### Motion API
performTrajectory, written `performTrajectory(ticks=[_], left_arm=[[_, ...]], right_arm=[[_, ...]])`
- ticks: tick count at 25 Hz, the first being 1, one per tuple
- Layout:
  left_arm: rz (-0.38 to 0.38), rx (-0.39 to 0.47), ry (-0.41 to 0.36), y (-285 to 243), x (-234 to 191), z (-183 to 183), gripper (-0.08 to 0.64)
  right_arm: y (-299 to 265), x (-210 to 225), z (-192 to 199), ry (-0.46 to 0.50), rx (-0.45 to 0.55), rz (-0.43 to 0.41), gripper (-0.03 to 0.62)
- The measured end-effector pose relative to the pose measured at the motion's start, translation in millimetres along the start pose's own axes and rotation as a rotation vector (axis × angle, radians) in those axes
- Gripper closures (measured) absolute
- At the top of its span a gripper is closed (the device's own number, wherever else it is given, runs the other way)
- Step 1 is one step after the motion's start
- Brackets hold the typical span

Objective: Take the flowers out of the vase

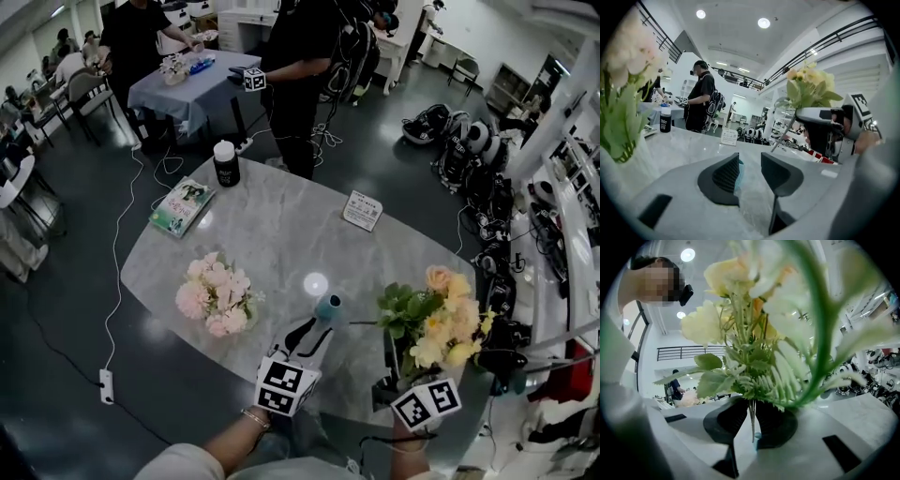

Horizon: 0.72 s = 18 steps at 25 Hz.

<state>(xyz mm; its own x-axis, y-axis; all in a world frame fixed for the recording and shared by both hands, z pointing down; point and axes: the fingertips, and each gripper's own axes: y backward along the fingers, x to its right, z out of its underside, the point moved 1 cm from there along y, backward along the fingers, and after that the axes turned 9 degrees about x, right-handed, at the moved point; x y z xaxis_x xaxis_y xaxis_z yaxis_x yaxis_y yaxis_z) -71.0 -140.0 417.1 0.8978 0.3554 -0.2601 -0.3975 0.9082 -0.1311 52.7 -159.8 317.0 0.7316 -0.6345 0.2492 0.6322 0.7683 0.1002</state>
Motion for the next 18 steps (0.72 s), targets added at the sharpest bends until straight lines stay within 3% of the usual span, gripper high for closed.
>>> performTrajectory(ticks=[8, 18], left_arm=[[-0.015, 0.055, -0.037, 43.7, 25.7, -28.6, 0.473], [-0.029, 0.069, -0.071, 79.5, 46.1, -36.1, 0.539]], right_arm=[[43.1, -22.8, 4.0, -0.032, -0.085, 0.013, 0.541], [87.7, -44.2, 12.3, -0.054, -0.135, 0.016, 0.543]])
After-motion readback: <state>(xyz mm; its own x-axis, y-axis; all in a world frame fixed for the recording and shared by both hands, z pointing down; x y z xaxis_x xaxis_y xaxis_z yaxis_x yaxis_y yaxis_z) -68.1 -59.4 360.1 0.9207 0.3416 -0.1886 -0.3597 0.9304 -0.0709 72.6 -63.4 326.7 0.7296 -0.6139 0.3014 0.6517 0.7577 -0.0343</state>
